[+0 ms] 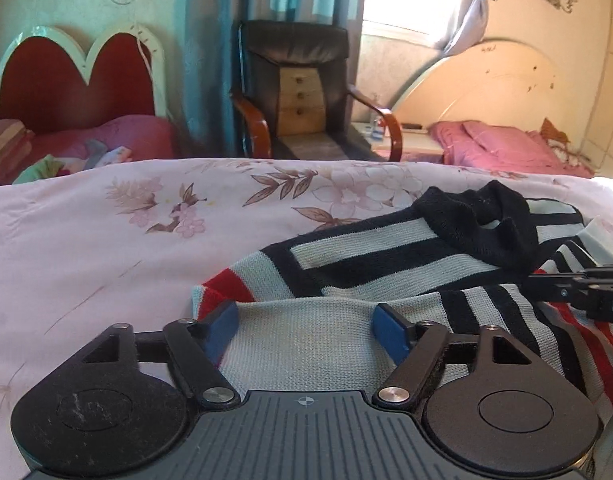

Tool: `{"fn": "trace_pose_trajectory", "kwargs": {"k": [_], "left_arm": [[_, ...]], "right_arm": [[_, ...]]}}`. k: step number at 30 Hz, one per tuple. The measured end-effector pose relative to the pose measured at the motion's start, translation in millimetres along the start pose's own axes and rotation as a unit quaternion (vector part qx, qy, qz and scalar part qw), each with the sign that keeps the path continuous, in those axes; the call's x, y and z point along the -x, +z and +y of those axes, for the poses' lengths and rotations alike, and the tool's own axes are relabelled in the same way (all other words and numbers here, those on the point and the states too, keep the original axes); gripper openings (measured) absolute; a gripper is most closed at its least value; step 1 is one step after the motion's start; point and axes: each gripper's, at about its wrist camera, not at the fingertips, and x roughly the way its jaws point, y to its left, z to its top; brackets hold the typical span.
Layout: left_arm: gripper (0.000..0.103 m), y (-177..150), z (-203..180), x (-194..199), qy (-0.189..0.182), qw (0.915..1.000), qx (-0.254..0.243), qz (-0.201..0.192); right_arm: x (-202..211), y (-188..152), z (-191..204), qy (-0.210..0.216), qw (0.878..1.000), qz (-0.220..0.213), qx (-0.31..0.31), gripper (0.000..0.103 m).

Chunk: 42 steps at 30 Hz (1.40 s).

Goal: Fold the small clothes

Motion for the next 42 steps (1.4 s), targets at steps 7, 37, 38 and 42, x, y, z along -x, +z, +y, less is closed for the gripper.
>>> {"fn": "trace_pose_trajectory", "kwargs": {"k": [7, 37, 38, 42], "left_arm": [[0.076, 3, -21, 25, 0.003, 0.9995, -0.025, -0.017], [0.081, -23, -60, 73, 0.024, 0.998, -0.04, -0.043], [0.081, -26, -69, 76, 0.024, 0.9978, -0.043, -0.044], [0.081, -46, -92, 65, 0.044, 0.9986, -0.031, -0.002]], "right_arm": [[8, 7, 2, 0.01, 1.0, -0.015, -0.006, 0.011], [105, -40, -95, -0.036, 0.998, -0.045, -0.037, 0.017], [108, -41, -97, -0.026, 0.998, -0.036, -0.033, 0.014], [105, -50, -94, -0.002, 1.0, -0.014, -0.008, 0.013]]}}
